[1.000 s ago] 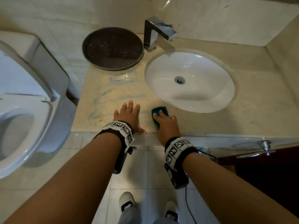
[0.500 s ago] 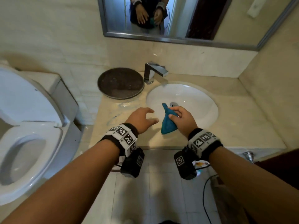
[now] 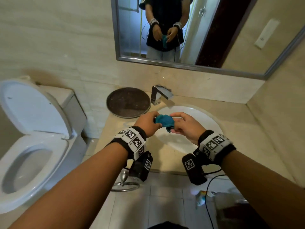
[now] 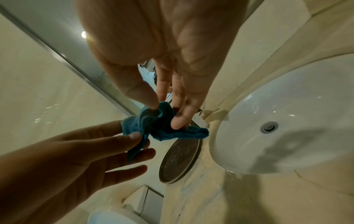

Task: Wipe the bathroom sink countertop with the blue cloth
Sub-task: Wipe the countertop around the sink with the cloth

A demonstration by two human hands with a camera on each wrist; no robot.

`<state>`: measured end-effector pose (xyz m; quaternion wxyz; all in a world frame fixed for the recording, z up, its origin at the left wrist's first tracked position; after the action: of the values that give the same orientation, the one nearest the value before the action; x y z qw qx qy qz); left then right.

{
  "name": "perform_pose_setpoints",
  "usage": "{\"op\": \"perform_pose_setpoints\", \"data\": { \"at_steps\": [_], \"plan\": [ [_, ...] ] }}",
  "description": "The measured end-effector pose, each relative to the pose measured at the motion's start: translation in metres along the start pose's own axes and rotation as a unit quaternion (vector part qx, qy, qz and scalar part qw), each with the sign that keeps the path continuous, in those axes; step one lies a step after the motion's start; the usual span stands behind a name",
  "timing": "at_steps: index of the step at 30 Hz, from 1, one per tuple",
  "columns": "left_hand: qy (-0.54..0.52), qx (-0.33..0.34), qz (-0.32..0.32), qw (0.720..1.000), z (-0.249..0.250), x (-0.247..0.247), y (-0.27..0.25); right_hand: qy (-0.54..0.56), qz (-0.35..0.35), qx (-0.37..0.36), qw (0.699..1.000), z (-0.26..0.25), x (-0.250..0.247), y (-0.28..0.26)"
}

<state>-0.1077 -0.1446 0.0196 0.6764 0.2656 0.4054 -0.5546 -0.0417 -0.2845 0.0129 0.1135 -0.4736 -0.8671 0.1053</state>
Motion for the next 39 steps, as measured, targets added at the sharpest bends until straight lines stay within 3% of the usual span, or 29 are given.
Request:
{"op": "perform_pose_setpoints", "data": {
  "at_steps": [3,8,10,13,18,25,31,35,37,39],
  "plan": [
    [0.013,0.003,-0.003,1.0,0.008,-0.005,0.01,-0.122,-0.018,-0.041,0.992,-0.007,-0.005,0.006],
    [0.055,0.0,-0.021,0.998,0.009,-0.006,0.02,-0.295,0.035,-0.103,0.949,-0.003,-0.027,0.024],
    [0.071,-0.01,-0.026,0.997,0.001,-0.007,0.022,-0.315,0.059,-0.1,0.942,-0.003,-0.04,0.029],
    [0.098,-0.03,-0.021,0.995,-0.014,-0.009,0.022,-0.294,0.08,-0.076,0.949,-0.003,-0.057,0.035],
    [0.099,-0.078,-0.03,0.992,-0.042,-0.002,0.018,-0.146,0.123,-0.037,0.981,0.001,-0.076,0.039],
    [0.13,-0.093,-0.109,0.981,-0.056,0.026,0.013,-0.041,0.041,0.028,0.998,0.01,-0.057,0.034],
    [-0.007,-0.041,-0.089,0.995,-0.023,0.051,0.016,-0.043,-0.035,0.041,0.998,0.019,-0.034,0.028],
    [-0.073,-0.046,-0.109,0.99,-0.012,0.065,0.017,0.002,-0.076,0.055,0.996,0.028,-0.025,0.026],
    [-0.057,-0.055,-0.1,0.992,-0.014,0.069,0.015,0.01,-0.074,0.056,0.996,0.032,-0.025,0.028],
    [-0.038,-0.058,-0.086,0.994,-0.018,0.07,0.012,-0.014,-0.023,0.047,0.999,0.037,-0.033,0.031]
  ]
}}
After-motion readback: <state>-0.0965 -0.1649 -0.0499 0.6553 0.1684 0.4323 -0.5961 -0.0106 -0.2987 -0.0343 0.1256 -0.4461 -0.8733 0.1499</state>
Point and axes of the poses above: each hand's wrist, its own y-axis towards the middle knuckle, its own x-axis out of the palm, z = x × y, the point moved 3 cm from there along y, towards the middle knuckle, and after that the axes turned 13 degrees about y, right-handed, at the moved point
